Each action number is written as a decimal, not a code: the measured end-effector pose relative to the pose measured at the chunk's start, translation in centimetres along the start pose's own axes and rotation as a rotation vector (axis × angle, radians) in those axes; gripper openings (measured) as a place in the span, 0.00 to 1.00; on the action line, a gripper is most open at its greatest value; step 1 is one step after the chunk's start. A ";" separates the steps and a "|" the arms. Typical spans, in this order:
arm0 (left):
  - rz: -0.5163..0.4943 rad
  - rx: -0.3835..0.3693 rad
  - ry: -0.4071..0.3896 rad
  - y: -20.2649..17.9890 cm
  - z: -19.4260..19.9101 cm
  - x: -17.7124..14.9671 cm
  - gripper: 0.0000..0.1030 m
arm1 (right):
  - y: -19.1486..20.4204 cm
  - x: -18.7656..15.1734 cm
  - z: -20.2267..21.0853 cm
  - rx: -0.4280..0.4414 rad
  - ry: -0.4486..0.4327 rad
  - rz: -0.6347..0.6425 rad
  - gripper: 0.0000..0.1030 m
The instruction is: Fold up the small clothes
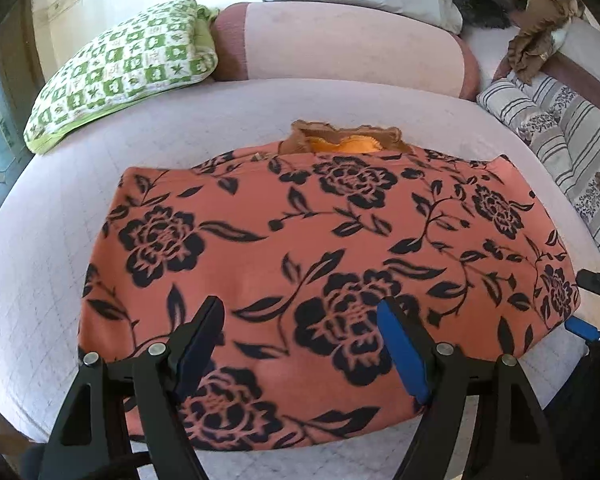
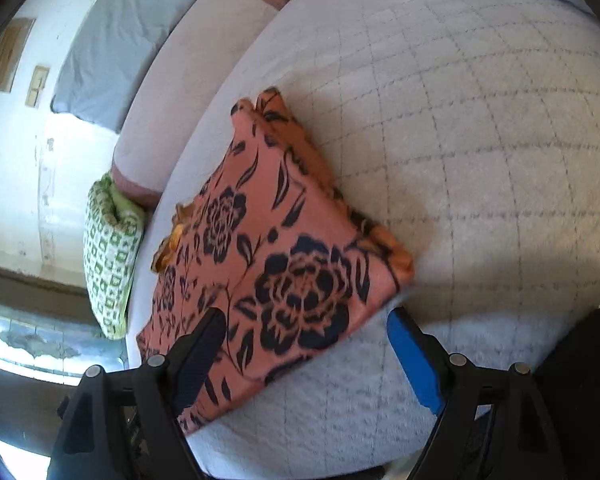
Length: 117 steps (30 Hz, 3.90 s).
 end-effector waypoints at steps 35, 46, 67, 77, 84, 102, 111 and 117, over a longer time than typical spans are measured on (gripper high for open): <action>-0.111 -0.029 -0.031 -4.2 -1.4 0.6 0.82 | 3.0 2.5 -2.1 -0.041 -0.043 0.180 0.84; -0.066 -0.003 0.048 -2.6 -3.7 -0.8 0.87 | 3.4 2.5 -3.3 -0.066 -0.034 0.229 0.84; 0.371 0.220 -0.302 18.1 12.1 -1.9 0.88 | 31.6 -12.1 -0.5 0.276 0.007 0.793 0.23; 0.477 0.181 -0.232 21.5 12.5 -5.5 0.88 | 27.8 -23.1 -7.7 0.368 0.333 0.797 0.59; 0.466 -0.298 -0.128 12.3 4.3 0.1 0.88 | 20.6 -11.4 1.3 0.286 -0.001 0.614 0.73; 0.286 -0.125 -0.299 5.2 6.9 4.5 0.10 | 13.4 -5.4 3.6 0.250 -0.054 0.463 0.73; 0.605 -0.144 0.050 12.8 -0.1 -6.6 0.14 | 19.3 -7.7 1.0 0.266 0.063 0.615 0.73; 0.529 -0.139 -0.042 12.0 2.1 -5.0 0.11 | 21.3 -9.1 -1.3 0.267 0.111 0.645 0.74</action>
Point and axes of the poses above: each gripper's, at about its wrist camera, not at the fingertips, and z roughly against the way its jaws point, y to its left, x to its top, the point moved 1 cm from there along -z, roughly the way its jaws point, and after that the axes turned 14 degrees about -y, right-handed, at the moved point
